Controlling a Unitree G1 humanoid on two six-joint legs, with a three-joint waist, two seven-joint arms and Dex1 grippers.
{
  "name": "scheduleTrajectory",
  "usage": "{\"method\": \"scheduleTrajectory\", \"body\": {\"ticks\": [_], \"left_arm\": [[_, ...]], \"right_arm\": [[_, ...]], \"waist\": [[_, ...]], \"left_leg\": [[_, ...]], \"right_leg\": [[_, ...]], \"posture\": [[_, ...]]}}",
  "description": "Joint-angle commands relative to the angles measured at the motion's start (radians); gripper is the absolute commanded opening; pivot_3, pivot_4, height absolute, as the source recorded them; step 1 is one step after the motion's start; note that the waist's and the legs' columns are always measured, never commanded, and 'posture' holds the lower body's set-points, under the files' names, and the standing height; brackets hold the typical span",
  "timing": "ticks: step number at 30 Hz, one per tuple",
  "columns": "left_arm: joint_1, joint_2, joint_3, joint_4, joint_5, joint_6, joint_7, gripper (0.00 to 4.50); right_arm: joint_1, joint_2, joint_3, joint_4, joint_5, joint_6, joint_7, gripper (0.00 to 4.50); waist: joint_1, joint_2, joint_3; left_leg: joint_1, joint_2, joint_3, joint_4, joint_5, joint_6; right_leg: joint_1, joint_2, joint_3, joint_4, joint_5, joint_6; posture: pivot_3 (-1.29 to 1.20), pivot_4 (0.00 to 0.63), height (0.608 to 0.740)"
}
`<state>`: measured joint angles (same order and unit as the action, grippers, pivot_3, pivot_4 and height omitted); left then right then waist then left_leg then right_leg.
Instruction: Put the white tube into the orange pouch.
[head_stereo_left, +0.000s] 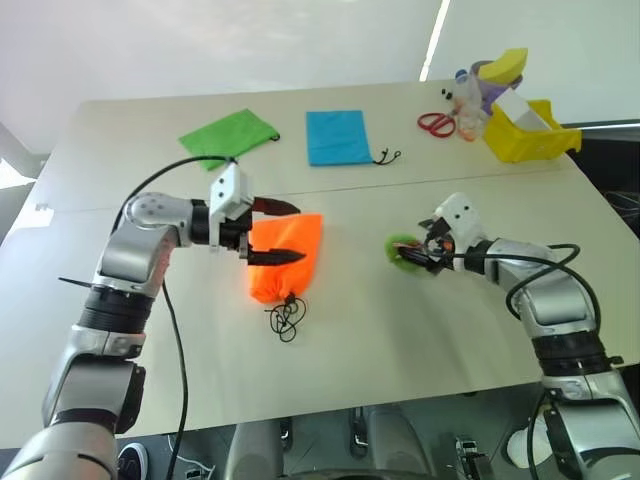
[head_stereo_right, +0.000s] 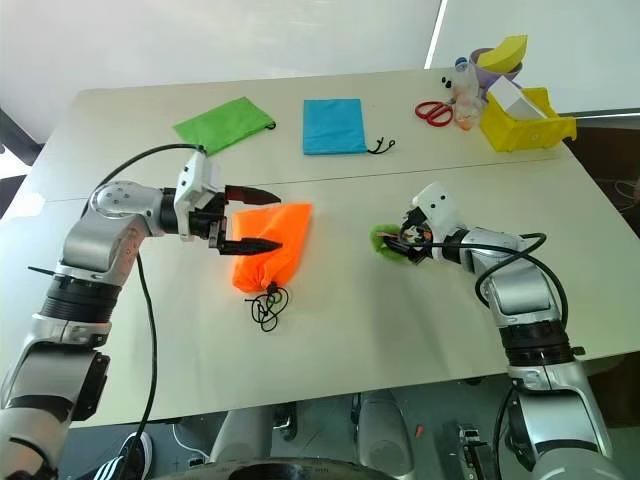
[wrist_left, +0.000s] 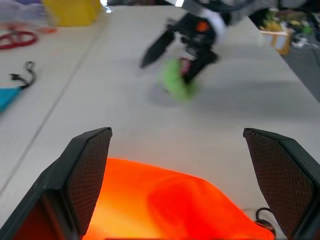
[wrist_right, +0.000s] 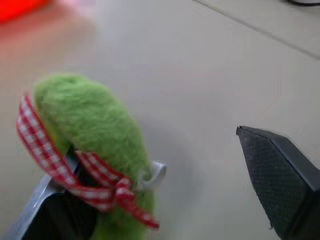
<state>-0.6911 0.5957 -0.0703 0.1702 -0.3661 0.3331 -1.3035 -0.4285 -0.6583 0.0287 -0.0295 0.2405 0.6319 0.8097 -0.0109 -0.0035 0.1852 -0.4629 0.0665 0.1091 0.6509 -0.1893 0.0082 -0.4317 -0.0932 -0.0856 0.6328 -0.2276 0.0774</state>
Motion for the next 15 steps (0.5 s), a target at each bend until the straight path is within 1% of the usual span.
{"method": "scheduleTrajectory", "body": {"ticks": [1, 4, 6, 10, 15], "left_arm": [[0.026, 0.018, 0.048, -0.032, -0.032, 0.021, 0.025, 4.50], [0.080, 0.025, 0.056, -0.090, -0.047, 0.037, 0.044, 4.50], [0.100, 0.026, 0.062, -0.113, -0.056, 0.060, 0.058, 4.50], [0.135, 0.028, 0.103, -0.142, -0.075, 0.068, 0.106, 4.50], [0.215, 0.049, 0.210, -0.180, -0.076, 0.084, 0.243, 4.50]], "right_arm": [[0.023, -0.095, 0.001, -0.098, 0.018, 0.024, 0.084, 4.12], [-0.009, -0.165, -0.029, -0.128, 0.074, 0.088, 0.152, 4.12], [-0.015, -0.220, 0.003, -0.115, 0.039, 0.083, 0.173, 4.12], [-0.033, -0.192, -0.039, -0.105, 0.108, 0.080, 0.191, 4.12], [0.064, -0.162, -0.093, -0.141, 0.151, 0.015, 0.184, 4.12]], "waist": [[0.001, 0.000, 0.000], [-0.001, 0.000, 0.000], [-0.001, 0.000, 0.000], [-0.001, 0.000, 0.000], [0.000, 0.000, 0.000]], "left_leg": [[0.000, 0.000, 0.000, 0.000, 0.000, 0.000], [0.000, -0.001, 0.001, 0.000, 0.000, 0.000], [0.000, 0.000, 0.000, 0.000, 0.000, 0.000], [0.001, 0.000, -0.001, 0.000, 0.000, -0.001], [0.000, 0.000, 0.000, -0.001, 0.000, 0.000]], "right_leg": [[0.000, 0.000, 0.000, 0.000, 0.000, 0.000], [0.000, -0.002, 0.000, -0.001, -0.001, -0.001], [0.000, -0.002, 0.000, -0.001, 0.000, -0.001], [0.000, -0.001, 0.000, -0.001, -0.001, -0.001], [0.000, -0.001, 0.000, -0.001, -0.001, -0.001]], "posture": [[0.00, 0.150, 0.736], [0.00, 0.150, 0.736], [0.00, 0.150, 0.736], [0.00, 0.150, 0.736], [0.00, 0.150, 0.736]]}}
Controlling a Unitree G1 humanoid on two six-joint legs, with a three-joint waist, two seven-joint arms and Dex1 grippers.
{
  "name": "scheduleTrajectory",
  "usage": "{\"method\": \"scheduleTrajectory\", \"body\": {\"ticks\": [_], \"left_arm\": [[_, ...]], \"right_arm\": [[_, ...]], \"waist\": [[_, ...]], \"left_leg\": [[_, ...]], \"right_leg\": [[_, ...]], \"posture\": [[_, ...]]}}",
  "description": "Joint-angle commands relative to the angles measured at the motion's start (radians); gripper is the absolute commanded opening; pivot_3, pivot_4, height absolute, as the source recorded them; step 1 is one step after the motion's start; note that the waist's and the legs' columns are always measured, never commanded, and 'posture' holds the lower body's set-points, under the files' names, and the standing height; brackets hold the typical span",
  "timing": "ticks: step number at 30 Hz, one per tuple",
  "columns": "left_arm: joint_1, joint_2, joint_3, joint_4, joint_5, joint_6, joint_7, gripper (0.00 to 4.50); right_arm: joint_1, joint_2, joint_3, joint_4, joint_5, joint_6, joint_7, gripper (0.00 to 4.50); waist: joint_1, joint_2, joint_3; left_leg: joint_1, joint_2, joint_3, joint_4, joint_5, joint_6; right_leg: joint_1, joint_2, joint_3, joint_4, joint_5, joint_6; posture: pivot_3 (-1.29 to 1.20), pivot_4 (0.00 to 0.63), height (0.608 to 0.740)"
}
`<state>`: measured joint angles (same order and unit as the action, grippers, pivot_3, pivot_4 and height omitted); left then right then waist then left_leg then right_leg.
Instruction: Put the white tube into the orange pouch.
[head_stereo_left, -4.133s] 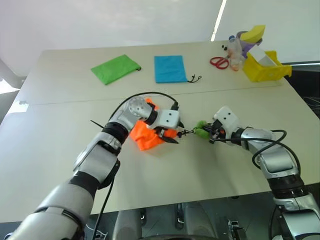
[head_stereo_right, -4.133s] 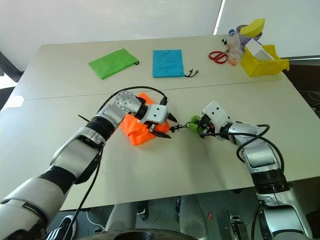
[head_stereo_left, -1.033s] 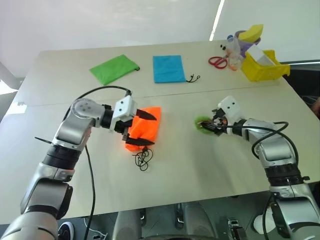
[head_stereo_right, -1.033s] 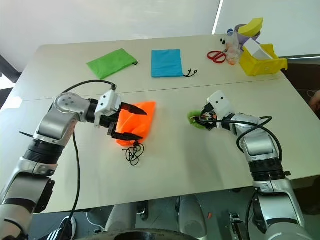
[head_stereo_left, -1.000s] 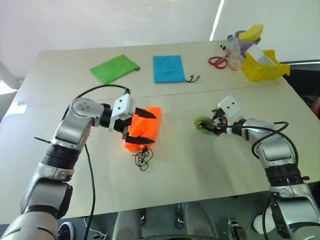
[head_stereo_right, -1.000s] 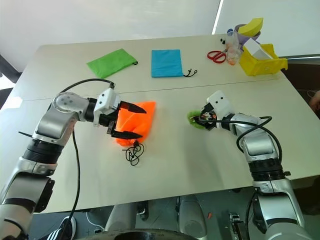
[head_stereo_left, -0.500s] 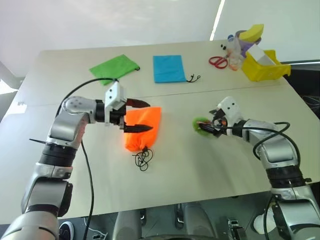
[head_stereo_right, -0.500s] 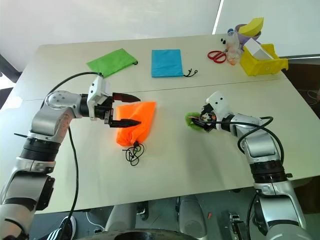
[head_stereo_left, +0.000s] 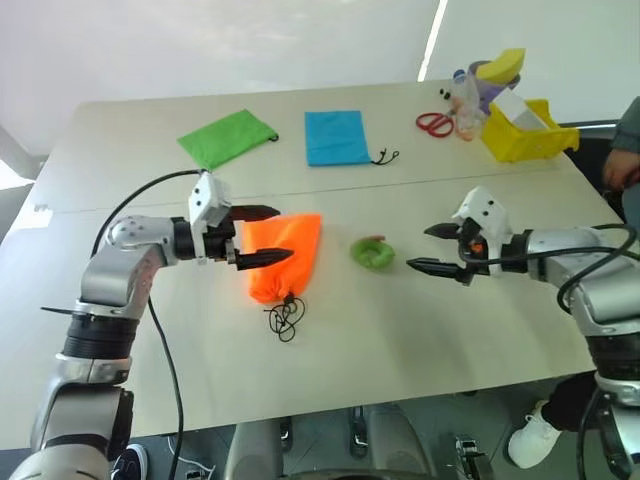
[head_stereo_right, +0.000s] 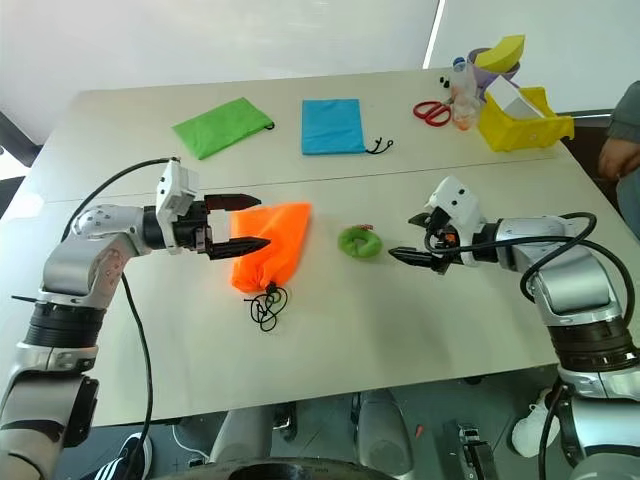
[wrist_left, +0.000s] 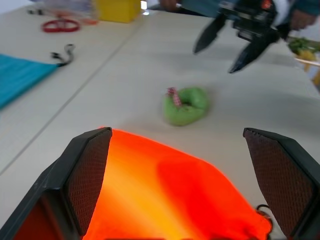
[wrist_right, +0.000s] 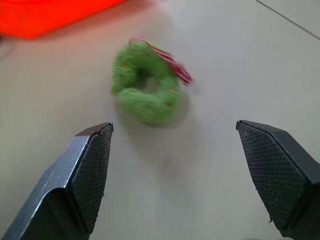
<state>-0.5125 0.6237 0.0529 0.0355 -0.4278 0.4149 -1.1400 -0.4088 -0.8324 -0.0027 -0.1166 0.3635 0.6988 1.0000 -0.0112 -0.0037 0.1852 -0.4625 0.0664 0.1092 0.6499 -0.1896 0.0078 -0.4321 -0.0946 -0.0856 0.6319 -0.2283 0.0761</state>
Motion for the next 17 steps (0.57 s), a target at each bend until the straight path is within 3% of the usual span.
{"method": "scheduleTrajectory", "body": {"ticks": [1, 10, 17], "left_arm": [[0.059, 0.028, 0.111, -0.055, -0.020, 0.008, 0.099, 4.50], [0.317, 0.060, 0.291, -0.065, -0.017, -0.009, 0.237, 4.50], [0.389, 0.034, 0.336, 0.009, -0.003, -0.097, 0.264, 4.50]], "right_arm": [[0.072, 0.022, -0.071, -0.074, 0.033, -0.071, -0.013, 4.12], [0.289, 0.123, -0.213, -0.240, 0.113, -0.238, -0.044, 4.12], [0.230, 0.192, -0.205, -0.033, -0.022, -0.369, -0.212, 4.12]], "waist": [[0.000, 0.000, 0.000], [0.000, 0.000, 0.000], [-0.001, 0.000, 0.000]], "left_leg": [[0.000, 0.000, 0.000, 0.000, 0.000, 0.000], [0.001, 0.001, 0.000, -0.001, -0.002, -0.003], [0.000, 0.003, -0.001, -0.004, -0.002, -0.003]], "right_leg": [[0.000, 0.000, 0.000, 0.000, 0.000, 0.000], [0.000, -0.001, 0.000, -0.002, 0.000, 0.000], [-0.004, -0.002, -0.002, -0.012, 0.010, -0.002]], "posture": [[0.00, 0.150, 0.736], [0.00, 0.150, 0.736], [0.00, 0.150, 0.736]]}}
